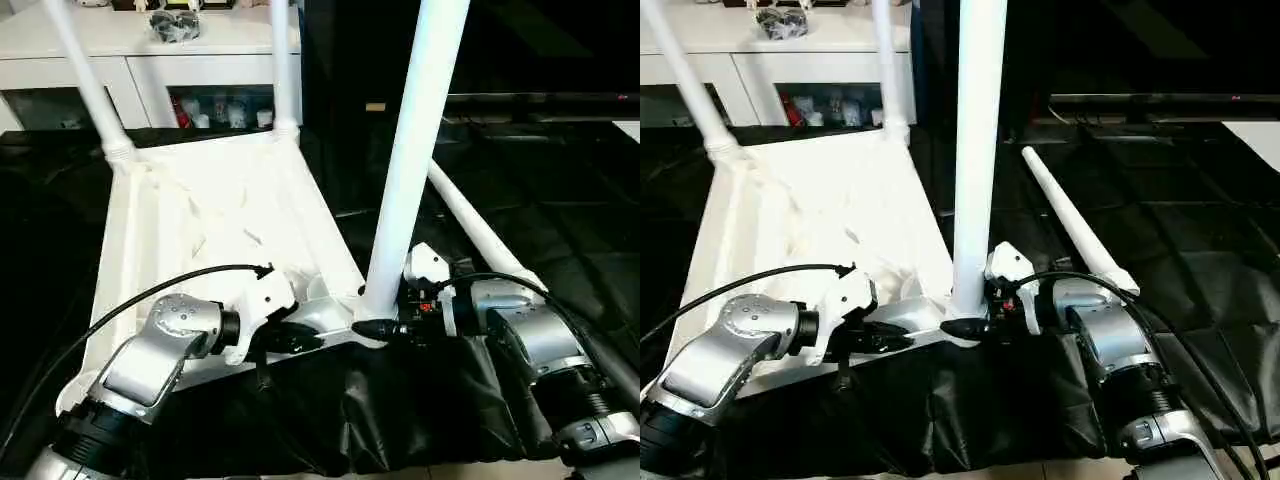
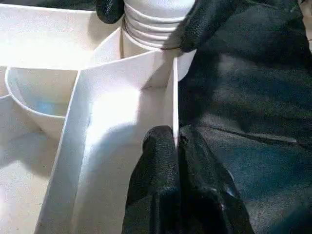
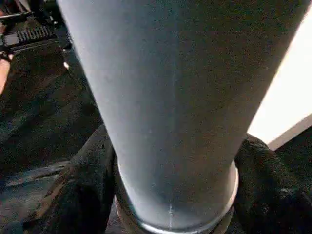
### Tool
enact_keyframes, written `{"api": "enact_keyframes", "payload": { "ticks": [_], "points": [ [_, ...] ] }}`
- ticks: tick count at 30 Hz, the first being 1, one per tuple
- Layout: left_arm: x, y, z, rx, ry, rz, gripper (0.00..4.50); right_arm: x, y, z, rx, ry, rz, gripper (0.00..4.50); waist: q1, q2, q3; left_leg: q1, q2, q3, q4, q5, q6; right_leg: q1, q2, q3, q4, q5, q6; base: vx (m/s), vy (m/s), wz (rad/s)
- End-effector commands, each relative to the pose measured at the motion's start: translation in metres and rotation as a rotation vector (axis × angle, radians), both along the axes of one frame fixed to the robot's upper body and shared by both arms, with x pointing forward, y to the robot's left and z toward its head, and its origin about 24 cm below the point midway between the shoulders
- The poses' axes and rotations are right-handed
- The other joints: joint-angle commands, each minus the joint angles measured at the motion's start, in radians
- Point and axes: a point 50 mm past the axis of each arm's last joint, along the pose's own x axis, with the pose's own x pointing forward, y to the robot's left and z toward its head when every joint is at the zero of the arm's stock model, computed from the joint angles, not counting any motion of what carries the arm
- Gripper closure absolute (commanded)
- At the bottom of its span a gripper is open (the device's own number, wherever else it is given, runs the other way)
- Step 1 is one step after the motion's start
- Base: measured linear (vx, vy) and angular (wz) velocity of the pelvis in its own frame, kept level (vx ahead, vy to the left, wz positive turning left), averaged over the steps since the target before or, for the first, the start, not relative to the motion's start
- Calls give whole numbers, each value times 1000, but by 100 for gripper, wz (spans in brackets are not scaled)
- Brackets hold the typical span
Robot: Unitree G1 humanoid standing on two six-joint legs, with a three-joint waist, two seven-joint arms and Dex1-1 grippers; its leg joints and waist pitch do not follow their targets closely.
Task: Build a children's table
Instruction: Rotate leg to tighten
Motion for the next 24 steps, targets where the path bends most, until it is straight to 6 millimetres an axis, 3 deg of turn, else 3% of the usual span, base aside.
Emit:
{"api": "enact_keyframes", "payload": {
  "ticks": [1,4,8,9,11,12,13,14,15,17,22,24],
  "points": [
    [3,-19,23,-93,-99,-86,450,-13,23,-4,30,43,146,169,-5,-5,-73,10,18,1,-69,-205,44,50,-45,48,-81,-243,-207,0,0,0],
    [5,-17,22,-86,-115,-62,450,-13,26,-6,38,38,121,176,-5,-7,-74,9,18,0,-69,-197,46,51,-45,47,-79,-233,-208,0,0,0],
    [19,-23,20,-91,-181,85,450,4,41,-16,61,-18,-163,179,-12,-4,-71,9,15,1,-71,-212,26,47,-46,47,-84,-268,-198,0,0,0],
    [19,-23,20,-91,-181,85,450,4,41,-16,61,-18,-163,180,-15,-5,-69,9,15,1,-72,-220,20,46,-46,47,-87,-285,-193,0,0,0],
    [25,-30,20,-97,-201,148,450,12,48,-20,69,-21,-299,180,-22,-7,-69,6,14,-3,-76,-232,8,51,-47,44,-88,-317,-174,0,0,0],
    [28,-37,21,-105,-211,182,450,16,52,-23,76,-14,-386,181,-33,-6,-68,12,13,-3,-76,-250,-4,46,-46,45,-92,-337,-171,0,0,0],
    [28,-37,21,-105,-211,182,450,16,52,-23,76,-14,-386,181,-33,-6,-68,12,13,-3,-76,-250,-4,46,-46,45,-92,-337,-171,0,0,0],
    [32,-45,23,-114,-223,226,450,20,58,-26,79,-1,-476,181,-41,-8,-72,2,11,-5,-76,-228,-2,55,-46,45,-86,-301,-173,0,0,0],
    [33,-51,24,-124,-228,262,450,22,63,-28,81,8,-536,181,-42,-4,-72,3,12,-5,-75,-225,-3,53,-46,45,-84,-288,-176,0,0,0],
    [35,-57,25,-132,-231,293,450,24,68,-29,83,13,-582,181,-46,-5,-74,7,10,-3,-71,-220,5,52,-45,46,-86,-265,-185,0,0,0],
    [35,-57,25,-132,-231,293,450,24,68,-29,83,13,-582,181,-46,-4,-78,1,10,-1,-67,-167,37,56,-41,45,-75,-155,-213,0,0,0],
    [35,-57,25,-132,-231,293,450,24,68,-29,83,13,-582,181,-46,-3,-76,5,11,0,-68,-182,40,55,-42,45,-77,-161,-220,0,0,0]
  ]
}}
